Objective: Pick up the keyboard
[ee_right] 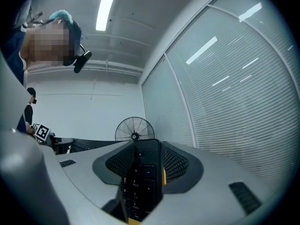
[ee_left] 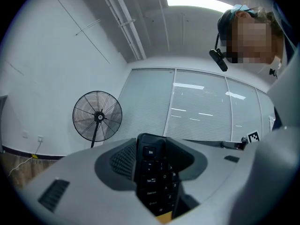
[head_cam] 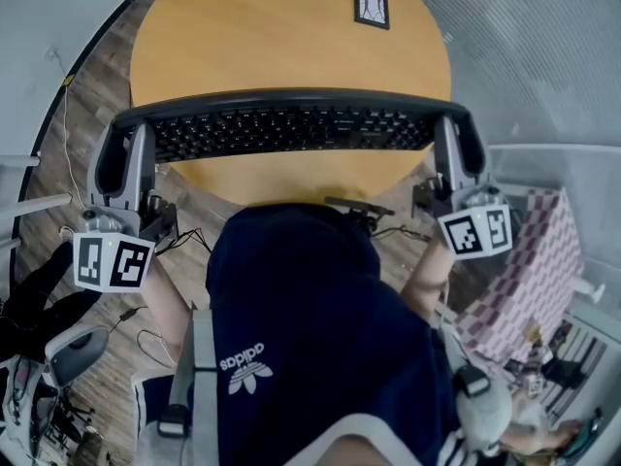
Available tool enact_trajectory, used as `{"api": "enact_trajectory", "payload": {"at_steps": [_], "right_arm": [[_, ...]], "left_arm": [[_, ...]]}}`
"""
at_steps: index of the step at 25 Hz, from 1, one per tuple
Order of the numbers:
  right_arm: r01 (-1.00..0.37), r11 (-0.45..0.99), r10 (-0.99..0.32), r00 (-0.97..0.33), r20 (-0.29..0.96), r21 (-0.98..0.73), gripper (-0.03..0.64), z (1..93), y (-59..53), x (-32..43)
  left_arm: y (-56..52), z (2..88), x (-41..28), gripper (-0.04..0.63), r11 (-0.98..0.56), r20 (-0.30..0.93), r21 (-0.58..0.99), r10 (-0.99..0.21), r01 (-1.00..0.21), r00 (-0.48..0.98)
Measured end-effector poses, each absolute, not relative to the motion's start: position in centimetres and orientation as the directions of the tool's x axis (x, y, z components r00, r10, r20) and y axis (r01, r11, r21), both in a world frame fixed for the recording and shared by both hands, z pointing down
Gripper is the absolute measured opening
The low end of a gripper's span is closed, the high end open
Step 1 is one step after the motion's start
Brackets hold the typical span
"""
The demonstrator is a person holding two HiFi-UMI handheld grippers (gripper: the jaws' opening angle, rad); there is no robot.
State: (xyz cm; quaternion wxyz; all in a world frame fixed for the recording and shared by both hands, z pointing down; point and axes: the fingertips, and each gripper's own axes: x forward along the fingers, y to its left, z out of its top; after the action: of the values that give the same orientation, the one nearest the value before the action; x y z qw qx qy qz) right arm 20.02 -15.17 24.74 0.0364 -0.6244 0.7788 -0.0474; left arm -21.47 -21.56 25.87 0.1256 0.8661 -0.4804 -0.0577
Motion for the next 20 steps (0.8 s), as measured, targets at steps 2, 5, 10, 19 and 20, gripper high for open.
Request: {"api": "enact_trajectory", "payload": {"at_steps": [2,5,10,19,20], "right_arm": [[-0.969,0.219,-0.975,-0.22,0.0,-0.112,0.175,24.44,-15.24,19.81],[-0.97,0.217,-0.976,-0.219,0.0,-0.112,0.175,24.42,-15.2,19.78],[-0.967,0.218,-0.975,-0.221,0.009,-0.13,0.175,24.82,-15.22,19.94],[-0.969,0.215,-0.976,-0.218,0.014,-0.121,0.175,24.4,-15.4,19.71],[-0.97,0.214,-0.976,-0.217,0.015,-0.118,0.175,24.39,-15.4,19.72]], "left_arm": [[-21.49,25.85,-21.64,0.195,-0.505,0.019,0.278,-0.848,-0.817,0.53],[-21.65,25.69,-21.65,0.195,-0.507,0.016,0.275,-0.847,-0.817,0.531],[-21.74,25.58,-21.63,0.195,-0.501,0.015,0.269,-0.852,-0.823,0.524],[-21.68,25.68,-21.71,0.195,-0.497,0.017,0.272,-0.853,-0.824,0.521],[-21.67,25.67,-21.72,0.195,-0.497,0.017,0.272,-0.854,-0.824,0.52]]}}
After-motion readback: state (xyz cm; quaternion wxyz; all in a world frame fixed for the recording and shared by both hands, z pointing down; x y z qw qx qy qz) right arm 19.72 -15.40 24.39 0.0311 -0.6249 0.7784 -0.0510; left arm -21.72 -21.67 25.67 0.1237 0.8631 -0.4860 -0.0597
